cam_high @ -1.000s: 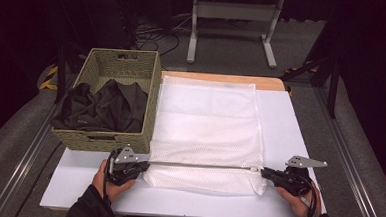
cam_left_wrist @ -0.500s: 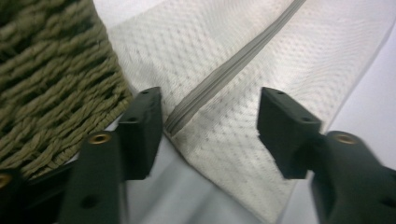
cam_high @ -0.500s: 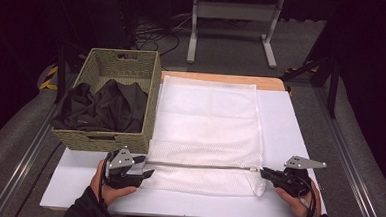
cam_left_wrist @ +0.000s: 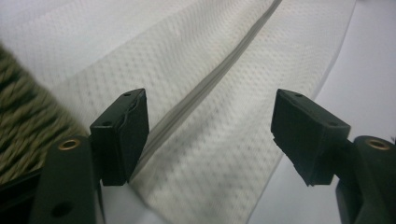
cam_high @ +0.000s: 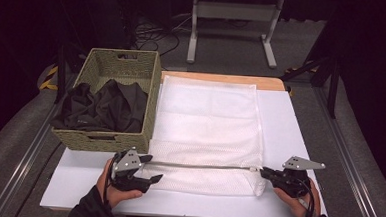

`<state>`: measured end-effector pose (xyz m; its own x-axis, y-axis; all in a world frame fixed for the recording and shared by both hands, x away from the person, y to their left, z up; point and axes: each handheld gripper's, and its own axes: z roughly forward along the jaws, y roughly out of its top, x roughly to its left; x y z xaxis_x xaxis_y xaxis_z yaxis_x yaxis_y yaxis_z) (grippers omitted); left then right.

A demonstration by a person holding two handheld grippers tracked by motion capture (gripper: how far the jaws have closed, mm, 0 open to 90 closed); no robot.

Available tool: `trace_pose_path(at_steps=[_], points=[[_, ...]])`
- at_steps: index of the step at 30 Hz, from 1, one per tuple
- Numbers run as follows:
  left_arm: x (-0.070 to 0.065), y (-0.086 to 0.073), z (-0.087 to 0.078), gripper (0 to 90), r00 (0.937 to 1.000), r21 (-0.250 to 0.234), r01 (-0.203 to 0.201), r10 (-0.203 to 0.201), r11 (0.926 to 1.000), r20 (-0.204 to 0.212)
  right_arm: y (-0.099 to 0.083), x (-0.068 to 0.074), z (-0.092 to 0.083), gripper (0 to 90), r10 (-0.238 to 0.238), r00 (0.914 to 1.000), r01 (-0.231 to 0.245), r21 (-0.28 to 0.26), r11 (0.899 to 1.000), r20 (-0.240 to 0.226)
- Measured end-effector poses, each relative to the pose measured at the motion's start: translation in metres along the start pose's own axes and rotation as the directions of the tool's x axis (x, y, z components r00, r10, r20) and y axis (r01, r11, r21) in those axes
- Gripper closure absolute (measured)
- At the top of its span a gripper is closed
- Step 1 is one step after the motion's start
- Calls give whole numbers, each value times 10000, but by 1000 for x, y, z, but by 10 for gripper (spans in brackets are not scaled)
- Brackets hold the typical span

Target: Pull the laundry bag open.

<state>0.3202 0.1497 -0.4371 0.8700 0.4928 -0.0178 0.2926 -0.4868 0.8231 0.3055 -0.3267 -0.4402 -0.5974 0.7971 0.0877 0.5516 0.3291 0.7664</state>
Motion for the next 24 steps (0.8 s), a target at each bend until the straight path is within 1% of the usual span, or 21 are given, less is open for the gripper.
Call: trace_pose_path(at_steps=[3, 5, 7, 8, 9, 10, 11, 12, 13, 14, 16, 17, 19, 21, 22, 23, 24], points=[[-6, 9, 7, 345, 9996, 81, -203, 201, 9998, 187, 2, 0, -3, 836, 39, 10000, -41, -139, 9999, -81], [-9, 15, 13, 345, 9990, 27, -230, 229, 9997, 373, 3, 0, -4, 833, -28, 9999, 26, -270, 9996, -97], [-13, 21, 21, 349, 9974, 110, -470, 464, 9988, 553, 3, 1, -5, 834, -94, 9999, 91, -262, 9996, -120], [-16, 23, 24, 371, 9967, 123, -501, 492, 9987, 645, 3, 2, -5, 834, -138, 9998, 135, -256, 9996, -120], [-19, 28, 30, 377, 9949, 262, -684, 663, 9973, 754, 3, 2, -5, 834, -131, 9998, 128, -267, 9996, -127], [-21, 30, 34, 398, 9937, 326, -767, 737, 9965, 846, 3, 2, -6, 835, -70, 9998, 65, -288, 9996, -160], [-21, 30, 34, 440, 9937, 326, -767, 737, 9965, 846, 3, 2, -6, 835, -70, 9998, 65, -288, 9996, -160], [-25, 36, 42, 440, 9894, 393, -953, 903, 9947, 1139, 3, 3, -6, 835, -77, 9998, 71, -317, 9995, -173], [-28, 39, 46, 501, 9875, 416, -1025, 966, 9939, 1243, 4, 4, -7, 835, -115, 9998, 109, -341, 9994, -179], [-32, 44, 53, 548, 9831, 491, -1200, 1117, 9916, 1453, 4, 4, -7, 835, -115, 9998, 109, -345, 9993, -172], [-39, 53, 66, 675, 9731, 498, -1464, 1347, 9880, 1869, 4, 6, -6, 835, -263, 9995, 257, -301, 9992, -196], [-42, 57, 71, 709, 9701, 533, -1560, 1428, 9863, 1960, 4, 7, -6, 835, -279, 9994, 274, -298, 9992, -190], [-49, 66, 88, 774, 9592, 659, -1816, 1620, 9812, 2318, 4, 7, -6, 835, -250, 9994, 241, -368, 9990, -247], [-57, 73, 105, 816, 9564, 810, -1929, 1689, 9779, 2384, 4, 7, -5, 835, -263, 9993, 254, -364, 9990, -255], [-60, 77, 113, 833, 9531, 855, -2027, 1765, 9755, 2461, 4, 8, -6, 835, -239, 9993, 228, -372, 9990, -285], [-63, 82, 122, 851, 9512, 909, -2105, 1825, 9734, 2490, 4, 8, -6, 835, -265, 9992, 252, -430, 9988, -303], [-66, 85, 128, 865, 9522, 936, -2039, 1752, 9745, 2501, 5, 8, -7, 834, -261, 9991, 245, -490, 9985, -337]])
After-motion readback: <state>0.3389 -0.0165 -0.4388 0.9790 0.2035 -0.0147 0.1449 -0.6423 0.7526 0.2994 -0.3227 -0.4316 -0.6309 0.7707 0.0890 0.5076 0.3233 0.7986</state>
